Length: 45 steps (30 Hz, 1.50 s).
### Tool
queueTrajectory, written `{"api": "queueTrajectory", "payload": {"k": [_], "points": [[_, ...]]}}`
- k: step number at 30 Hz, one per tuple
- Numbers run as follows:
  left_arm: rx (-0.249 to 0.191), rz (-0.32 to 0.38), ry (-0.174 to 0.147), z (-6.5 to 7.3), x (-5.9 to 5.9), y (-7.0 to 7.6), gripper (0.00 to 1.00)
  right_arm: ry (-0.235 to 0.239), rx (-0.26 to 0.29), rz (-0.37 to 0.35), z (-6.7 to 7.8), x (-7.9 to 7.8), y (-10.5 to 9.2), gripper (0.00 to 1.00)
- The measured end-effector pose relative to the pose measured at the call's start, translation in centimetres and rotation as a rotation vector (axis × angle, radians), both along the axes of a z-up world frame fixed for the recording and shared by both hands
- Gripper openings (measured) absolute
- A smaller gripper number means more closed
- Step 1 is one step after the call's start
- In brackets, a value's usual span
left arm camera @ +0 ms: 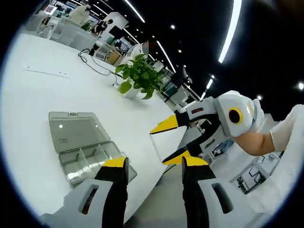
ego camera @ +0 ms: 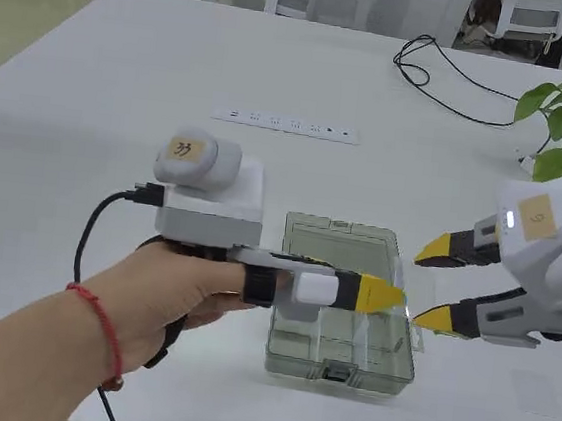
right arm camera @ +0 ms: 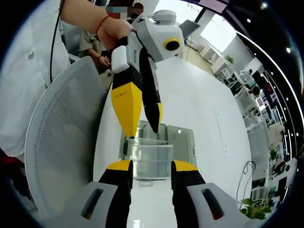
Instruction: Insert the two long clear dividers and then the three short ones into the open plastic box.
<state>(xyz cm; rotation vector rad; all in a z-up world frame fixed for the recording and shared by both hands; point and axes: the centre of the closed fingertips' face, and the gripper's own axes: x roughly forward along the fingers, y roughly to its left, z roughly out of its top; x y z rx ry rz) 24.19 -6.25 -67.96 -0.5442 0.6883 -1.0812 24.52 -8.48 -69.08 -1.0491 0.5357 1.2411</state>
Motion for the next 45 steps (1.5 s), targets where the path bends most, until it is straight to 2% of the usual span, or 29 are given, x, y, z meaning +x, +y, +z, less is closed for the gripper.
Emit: {"api": "queueTrajectory", "payload": {"k": [4,8,16,21,25,31,39,41,43,44,45], "points": [[-0.020,0.006,0.041,-0.2,-0.3,-0.7,0.32,-0.003,0.006,0.011,0.6,-0.7,0.9,0.33],[-0.038,0.001,0.067,-0.3,-0.8,-1.2,0.27,-0.003,0.016,0.019,1.2,-1.2,1.7,0.33],[-0.067,-0.004,0.087,0.1,-1.1,-1.5,0.12,0.001,0.019,0.022,1.5,-1.7,2.2,0.33],[-0.071,-0.020,0.085,0.2,-1.4,-1.8,0.04,-0.001,0.014,0.021,1.5,-1.8,2.1,0.33],[-0.075,-0.024,0.086,0.3,-1.5,-1.9,0.00,0.003,0.013,0.015,1.4,-1.8,2.0,0.33],[-0.080,-0.022,0.091,0.3,-1.5,-2.1,0.00,-0.002,0.010,0.020,1.4,-1.9,1.8,0.33],[-0.086,-0.007,0.126,0.2,-1.4,-2.0,0.00,-0.002,0.025,0.018,1.4,-1.7,1.9,0.34],[-0.067,-0.002,0.105,0.0,-1.2,-1.9,0.00,0.011,0.042,0.011,1.7,-1.7,2.1,0.33],[-0.069,-0.018,0.106,0.3,-1.6,-1.8,0.00,0.018,0.062,0.007,2.2,-1.6,2.2,0.34],[-0.057,-0.023,0.089,0.3,-1.6,-1.7,0.00,0.021,0.067,0.006,2.3,-1.6,2.2,0.34],[-0.032,-0.028,0.052,0.2,-1.5,-1.5,0.00,0.037,0.085,0.000,2.6,-1.5,2.2,0.34]]}}
